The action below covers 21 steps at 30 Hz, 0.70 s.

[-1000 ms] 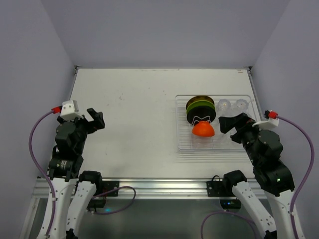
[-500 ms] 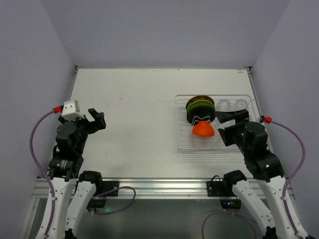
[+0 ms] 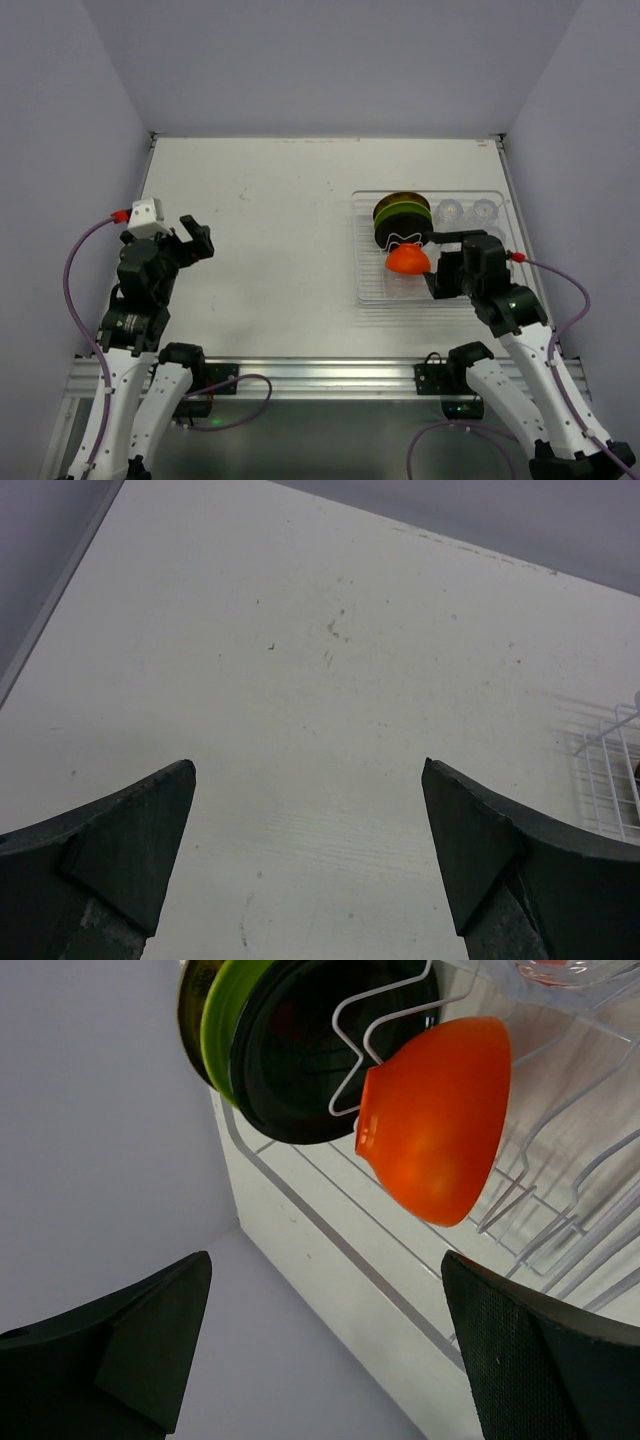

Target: Unload the mixed dishes from the dish rack

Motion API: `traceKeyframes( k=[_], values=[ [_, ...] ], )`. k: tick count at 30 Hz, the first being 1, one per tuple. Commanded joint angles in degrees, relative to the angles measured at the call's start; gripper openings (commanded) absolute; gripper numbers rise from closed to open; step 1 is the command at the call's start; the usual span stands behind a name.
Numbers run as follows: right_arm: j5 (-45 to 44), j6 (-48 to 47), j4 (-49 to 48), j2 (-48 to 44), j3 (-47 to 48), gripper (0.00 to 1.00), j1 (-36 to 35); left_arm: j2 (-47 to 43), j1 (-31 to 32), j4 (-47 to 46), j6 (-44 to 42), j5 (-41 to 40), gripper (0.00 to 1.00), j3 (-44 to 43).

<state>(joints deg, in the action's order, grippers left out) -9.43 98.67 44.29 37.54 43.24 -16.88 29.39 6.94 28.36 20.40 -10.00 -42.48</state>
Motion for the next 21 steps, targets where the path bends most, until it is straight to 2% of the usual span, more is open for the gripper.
traceKeyframes(
  k=[1,4,8,13,21],
  values=[
    [-1.47,4.60,-0.08,1.04,-1.41,0.99,-0.08,0.67,0.44,-0.59,0.43,-1.43,1.00,-0.24],
    [-2.17,4.69,-0.52,2.27,-2.02,0.99,-0.17,1.02,0.44,-0.76,0.43,-1.08,1.00,-0.15],
    [-0.42,3.45,-6.40,3.06,-5.27,0.99,-0.08,1.46,0.44,-1.11,0.25,0.24,1.00,-0.06],
    [-2.08,3.81,-6.14,5.00,-5.80,0.99,-0.08,1.20,0.44,-1.20,0.25,0.42,1.00,0.03],
    [-2.08,1.08,-12.56,7.81,-7.74,0.99,-0.08,1.02,0.97,-2.17,-0.36,3.40,1.00,0.38]
  ],
)
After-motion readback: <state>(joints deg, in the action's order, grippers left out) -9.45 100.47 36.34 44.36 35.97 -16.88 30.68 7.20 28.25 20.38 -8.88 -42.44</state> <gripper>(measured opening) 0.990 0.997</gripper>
